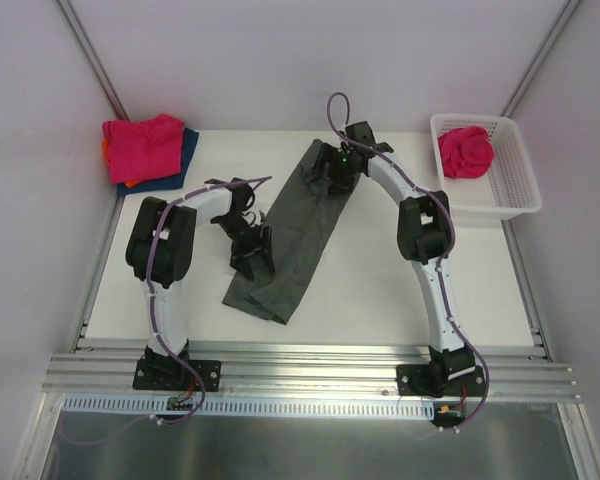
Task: Fold and stack the t-shirts
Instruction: Rotate the tshirt 90 degrees
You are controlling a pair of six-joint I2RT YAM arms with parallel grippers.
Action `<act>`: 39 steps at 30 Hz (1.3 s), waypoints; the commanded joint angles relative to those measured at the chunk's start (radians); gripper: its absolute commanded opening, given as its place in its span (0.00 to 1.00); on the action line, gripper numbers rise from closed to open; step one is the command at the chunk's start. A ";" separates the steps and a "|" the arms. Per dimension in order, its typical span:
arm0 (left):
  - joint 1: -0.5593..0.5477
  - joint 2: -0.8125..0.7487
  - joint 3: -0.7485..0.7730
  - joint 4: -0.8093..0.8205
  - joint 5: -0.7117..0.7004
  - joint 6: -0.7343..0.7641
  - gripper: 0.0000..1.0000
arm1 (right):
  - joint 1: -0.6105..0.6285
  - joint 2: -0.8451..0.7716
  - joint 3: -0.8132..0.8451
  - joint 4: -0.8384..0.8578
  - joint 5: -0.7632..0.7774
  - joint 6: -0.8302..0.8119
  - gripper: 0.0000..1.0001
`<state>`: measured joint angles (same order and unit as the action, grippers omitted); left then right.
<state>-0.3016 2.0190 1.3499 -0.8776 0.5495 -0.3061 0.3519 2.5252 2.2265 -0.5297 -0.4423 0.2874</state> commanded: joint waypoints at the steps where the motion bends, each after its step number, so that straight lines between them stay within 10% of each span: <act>1: -0.036 -0.014 -0.032 -0.029 0.044 -0.034 0.61 | -0.004 0.060 0.054 0.011 -0.006 0.029 0.82; 16: -0.237 0.069 0.069 0.012 0.025 -0.065 0.62 | -0.039 0.092 0.114 0.034 -0.007 0.035 0.82; 23: -0.206 -0.127 0.198 0.022 -0.406 0.019 0.95 | -0.065 0.003 0.044 0.022 -0.009 0.006 0.82; 39: -0.203 -0.322 0.023 0.084 -0.540 0.193 0.83 | -0.054 -0.059 0.004 0.010 0.022 -0.024 0.82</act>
<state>-0.5041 1.6997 1.4284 -0.8101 0.0494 -0.1772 0.2932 2.5313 2.2284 -0.4904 -0.4477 0.2836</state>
